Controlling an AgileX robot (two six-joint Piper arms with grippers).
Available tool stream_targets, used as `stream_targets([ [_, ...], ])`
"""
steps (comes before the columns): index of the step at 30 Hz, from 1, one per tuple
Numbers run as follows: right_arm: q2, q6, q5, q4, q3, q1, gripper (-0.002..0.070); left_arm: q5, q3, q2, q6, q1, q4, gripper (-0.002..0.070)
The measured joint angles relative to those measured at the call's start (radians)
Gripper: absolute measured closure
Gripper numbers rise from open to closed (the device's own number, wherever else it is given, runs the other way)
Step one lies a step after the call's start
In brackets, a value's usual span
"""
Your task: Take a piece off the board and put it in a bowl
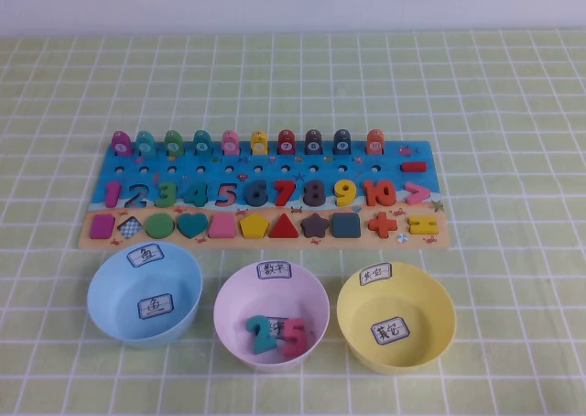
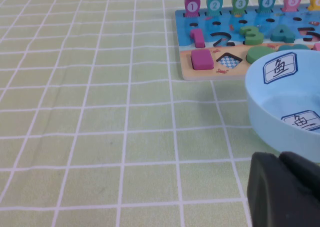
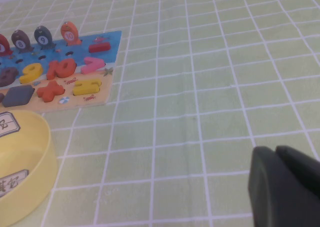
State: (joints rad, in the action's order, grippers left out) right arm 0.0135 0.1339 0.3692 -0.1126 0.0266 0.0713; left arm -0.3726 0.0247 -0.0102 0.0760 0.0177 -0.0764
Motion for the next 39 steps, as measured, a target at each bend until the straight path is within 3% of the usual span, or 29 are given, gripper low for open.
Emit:
stream_targets([
  [23,0.000,0.000,0.000,0.000,0.000,0.000,0.0694,0.013,0.000,0.000,-0.007,0.000,0.035,0.0679],
  [31,0.000,0.000,0.000,0.000,0.000,0.000,0.0694,0.229,0.000,0.000,-0.279,0.000,-0.444,0.0679],
  [39,0.000,0.000,0.000,0.000,0.000,0.000,0.0694,0.373,0.000,0.000,-0.303,0.000,-0.516,0.0679],
])
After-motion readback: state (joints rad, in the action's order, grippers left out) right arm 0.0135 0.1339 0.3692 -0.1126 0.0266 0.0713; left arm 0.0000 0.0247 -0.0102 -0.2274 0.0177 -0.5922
